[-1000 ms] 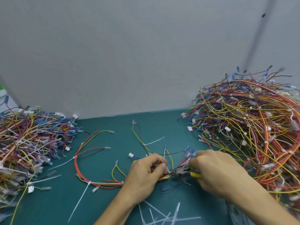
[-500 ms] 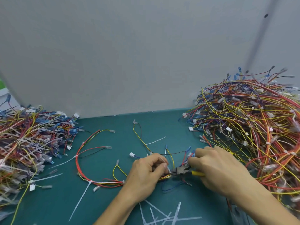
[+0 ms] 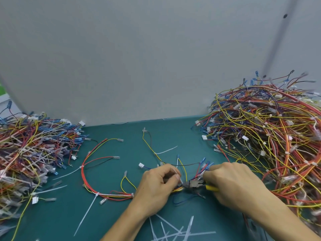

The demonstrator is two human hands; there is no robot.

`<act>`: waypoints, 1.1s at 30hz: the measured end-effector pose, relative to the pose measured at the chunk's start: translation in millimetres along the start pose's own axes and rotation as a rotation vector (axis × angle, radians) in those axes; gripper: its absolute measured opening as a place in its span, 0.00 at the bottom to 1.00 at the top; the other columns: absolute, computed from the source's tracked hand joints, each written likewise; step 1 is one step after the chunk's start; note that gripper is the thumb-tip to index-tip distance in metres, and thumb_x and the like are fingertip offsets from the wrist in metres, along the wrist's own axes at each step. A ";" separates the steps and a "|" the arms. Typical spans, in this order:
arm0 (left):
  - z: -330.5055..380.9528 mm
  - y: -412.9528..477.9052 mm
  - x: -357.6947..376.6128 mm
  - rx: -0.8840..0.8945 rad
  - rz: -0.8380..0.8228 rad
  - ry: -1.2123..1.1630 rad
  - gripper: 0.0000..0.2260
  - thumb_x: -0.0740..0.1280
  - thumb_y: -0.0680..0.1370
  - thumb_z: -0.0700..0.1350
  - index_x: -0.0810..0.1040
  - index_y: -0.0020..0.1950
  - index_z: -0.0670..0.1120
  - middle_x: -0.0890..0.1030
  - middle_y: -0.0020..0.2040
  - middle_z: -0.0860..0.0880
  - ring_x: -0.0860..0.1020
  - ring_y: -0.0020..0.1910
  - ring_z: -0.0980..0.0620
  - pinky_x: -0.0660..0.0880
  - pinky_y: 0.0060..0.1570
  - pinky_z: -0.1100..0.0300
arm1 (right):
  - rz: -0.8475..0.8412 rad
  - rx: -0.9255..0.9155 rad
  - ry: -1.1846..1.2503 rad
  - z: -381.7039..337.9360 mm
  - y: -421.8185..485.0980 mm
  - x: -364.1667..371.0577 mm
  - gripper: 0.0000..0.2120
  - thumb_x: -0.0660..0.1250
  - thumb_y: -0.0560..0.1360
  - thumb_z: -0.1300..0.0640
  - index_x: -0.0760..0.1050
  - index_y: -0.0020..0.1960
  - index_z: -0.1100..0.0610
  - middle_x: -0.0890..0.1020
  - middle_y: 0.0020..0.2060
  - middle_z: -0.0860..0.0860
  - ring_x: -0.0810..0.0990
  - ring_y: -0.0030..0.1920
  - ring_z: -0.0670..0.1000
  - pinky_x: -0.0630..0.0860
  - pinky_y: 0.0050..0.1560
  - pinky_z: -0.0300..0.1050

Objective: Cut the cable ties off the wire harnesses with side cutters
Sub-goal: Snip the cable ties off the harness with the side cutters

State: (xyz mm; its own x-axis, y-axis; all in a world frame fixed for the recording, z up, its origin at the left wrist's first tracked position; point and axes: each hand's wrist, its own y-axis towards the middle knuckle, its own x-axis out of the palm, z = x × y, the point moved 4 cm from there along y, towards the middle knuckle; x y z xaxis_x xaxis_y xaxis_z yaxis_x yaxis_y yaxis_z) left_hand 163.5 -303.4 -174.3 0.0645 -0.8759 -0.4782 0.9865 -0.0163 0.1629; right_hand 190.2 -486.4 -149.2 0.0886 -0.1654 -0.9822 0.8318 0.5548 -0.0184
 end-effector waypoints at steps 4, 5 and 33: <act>1.2 1.0 -7.0 -0.114 0.037 -0.292 0.10 0.63 0.79 0.37 0.76 0.38 0.46 0.84 0.39 0.47 0.79 0.34 0.53 0.76 0.39 0.61 | -0.006 0.024 0.031 -0.9 -0.1 -2.8 0.03 0.57 0.74 0.50 0.64 0.45 0.49 0.77 0.48 0.48 0.77 0.50 0.57 0.64 0.38 0.44; 1.2 2.8 -11.9 -0.155 0.081 -0.392 0.11 0.62 0.79 0.37 0.75 0.38 0.45 0.84 0.38 0.45 0.80 0.34 0.51 0.77 0.37 0.62 | 0.008 0.040 0.045 0.4 -1.2 -5.7 0.05 0.57 0.75 0.48 0.65 0.46 0.49 0.77 0.48 0.48 0.77 0.51 0.57 0.64 0.39 0.44; -19.0 -0.3 -56.3 -0.014 0.001 0.127 0.12 0.74 0.64 0.47 0.74 0.43 0.51 0.70 0.26 0.57 0.60 0.25 0.56 0.59 0.27 0.65 | -0.024 0.125 0.620 -55.4 33.4 0.1 0.22 0.72 0.65 0.47 0.61 0.47 0.48 0.76 0.43 0.48 0.75 0.46 0.57 0.73 0.43 0.49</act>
State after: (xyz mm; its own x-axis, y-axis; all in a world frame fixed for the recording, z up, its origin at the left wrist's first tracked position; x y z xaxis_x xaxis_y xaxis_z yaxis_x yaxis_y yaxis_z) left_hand 162.4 -244.9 -163.8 0.0835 -0.8078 -0.5835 0.9883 -0.0078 0.1521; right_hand 187.6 -422.7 -160.2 -0.2332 0.3475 -0.9082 0.8907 0.4511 -0.0561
